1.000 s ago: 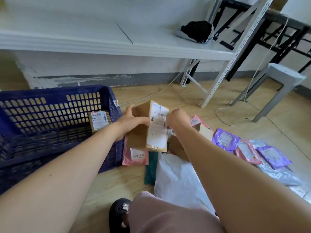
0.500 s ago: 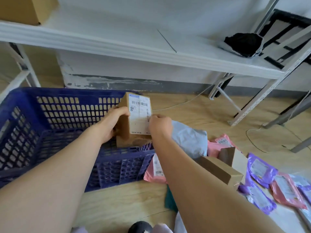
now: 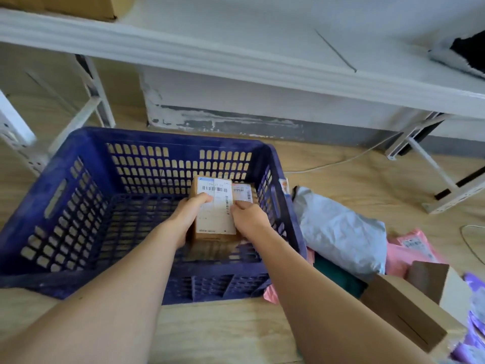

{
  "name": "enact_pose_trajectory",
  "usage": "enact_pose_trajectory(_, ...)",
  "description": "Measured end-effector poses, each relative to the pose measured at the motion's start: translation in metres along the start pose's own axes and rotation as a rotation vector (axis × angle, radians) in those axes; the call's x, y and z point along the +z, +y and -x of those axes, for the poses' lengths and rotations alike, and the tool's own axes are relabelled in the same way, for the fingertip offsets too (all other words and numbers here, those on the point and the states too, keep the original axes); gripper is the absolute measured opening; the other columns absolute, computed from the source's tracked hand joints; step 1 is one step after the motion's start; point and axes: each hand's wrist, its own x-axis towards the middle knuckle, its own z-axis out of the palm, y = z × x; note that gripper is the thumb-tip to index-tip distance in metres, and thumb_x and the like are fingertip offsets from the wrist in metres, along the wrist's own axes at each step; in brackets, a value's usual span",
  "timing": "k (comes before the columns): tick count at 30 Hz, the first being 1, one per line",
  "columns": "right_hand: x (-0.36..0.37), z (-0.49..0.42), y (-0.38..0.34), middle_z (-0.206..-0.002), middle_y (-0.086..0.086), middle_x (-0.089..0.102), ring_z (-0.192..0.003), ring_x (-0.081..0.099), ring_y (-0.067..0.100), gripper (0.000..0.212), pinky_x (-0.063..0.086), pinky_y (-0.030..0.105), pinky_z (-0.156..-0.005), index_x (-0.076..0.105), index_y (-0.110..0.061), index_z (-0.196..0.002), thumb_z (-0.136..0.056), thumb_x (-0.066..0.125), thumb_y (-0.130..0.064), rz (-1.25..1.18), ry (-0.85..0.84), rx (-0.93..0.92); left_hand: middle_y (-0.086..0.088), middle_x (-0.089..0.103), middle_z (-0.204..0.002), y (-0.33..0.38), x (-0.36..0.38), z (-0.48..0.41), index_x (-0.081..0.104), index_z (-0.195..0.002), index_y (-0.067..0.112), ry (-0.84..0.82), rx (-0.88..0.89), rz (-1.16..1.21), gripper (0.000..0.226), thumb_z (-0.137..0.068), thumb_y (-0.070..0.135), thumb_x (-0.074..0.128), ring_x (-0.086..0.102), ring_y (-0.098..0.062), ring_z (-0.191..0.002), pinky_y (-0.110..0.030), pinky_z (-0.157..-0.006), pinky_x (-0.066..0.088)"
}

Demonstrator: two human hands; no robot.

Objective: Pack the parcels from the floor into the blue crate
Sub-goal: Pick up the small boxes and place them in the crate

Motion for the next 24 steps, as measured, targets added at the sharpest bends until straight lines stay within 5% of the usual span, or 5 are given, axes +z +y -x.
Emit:
enact_pose_trajectory(6,0.019,-0.026,-0.002,-0.136,0.01,0.051,-0.116,0.054,0.031,0.044,0.048,0.043,-0.095,0.032,-0.027,-0.144,-0.1,0.03,-0.032,0.136,-0.065,-0.064,-0.013,0.069,-0.102,-0.004,-0.008,-0.026,0.06,-0.115,0.02,0.024,0.006,0.018,0.031,-0.091,0.035,0.048,0.065,-0.031,-0.093,-0.047,-0.094,0.049)
enact_pose_trajectory(10,0.029,-0.046,-0.001,-0.134,0.008,0.053,-0.113,0.056,0.031,0.054,0.051,0.044,-0.093,0.022,-0.033,-0.148,-0.098,0.037,-0.021,0.011,-0.127,-0.04,-0.01,0.069,-0.104,-0.007,-0.009,-0.044,0.056,-0.122,0.022,0.085,0.032,0.02,0.035,-0.088,0.03,0.05,0.066,-0.031,-0.096,-0.052,-0.092,0.05)
enact_pose_trajectory(14,0.039,-0.068,0.001,-0.133,0.008,0.054,-0.115,0.055,0.03,0.061,0.051,0.044,-0.093,0.022,-0.031,-0.148,-0.093,0.043,-0.015,-0.045,-0.113,-0.004,-0.005,0.066,-0.104,-0.01,-0.008,-0.054,0.052,-0.118,0.031,0.077,-0.002,0.068,0.027,-0.093,0.025,0.046,0.063,-0.024,-0.089,-0.038,-0.073,0.05)
enact_pose_trajectory(18,0.046,-0.084,0.005,-0.13,0.009,0.056,-0.114,0.056,0.029,0.06,0.052,0.04,-0.09,0.027,-0.026,-0.147,-0.092,0.043,-0.009,-0.125,-0.115,0.024,-0.005,0.062,-0.114,-0.014,-0.011,-0.067,0.049,-0.122,0.033,0.124,-0.023,0.075,0.031,-0.093,0.021,0.044,0.057,-0.027,-0.1,-0.051,-0.095,0.045)
enact_pose_trajectory(24,0.052,-0.101,0.008,-0.13,0.005,0.058,-0.116,0.056,0.026,0.051,0.052,0.037,-0.093,0.043,-0.021,-0.138,-0.091,0.041,-0.001,-0.167,-0.052,0.0,-0.005,0.041,-0.143,-0.014,-0.007,-0.077,0.029,-0.146,0.032,0.144,-0.052,0.08,0.059,-0.094,0.01,0.046,0.036,-0.028,-0.131,-0.049,-0.104,0.038)
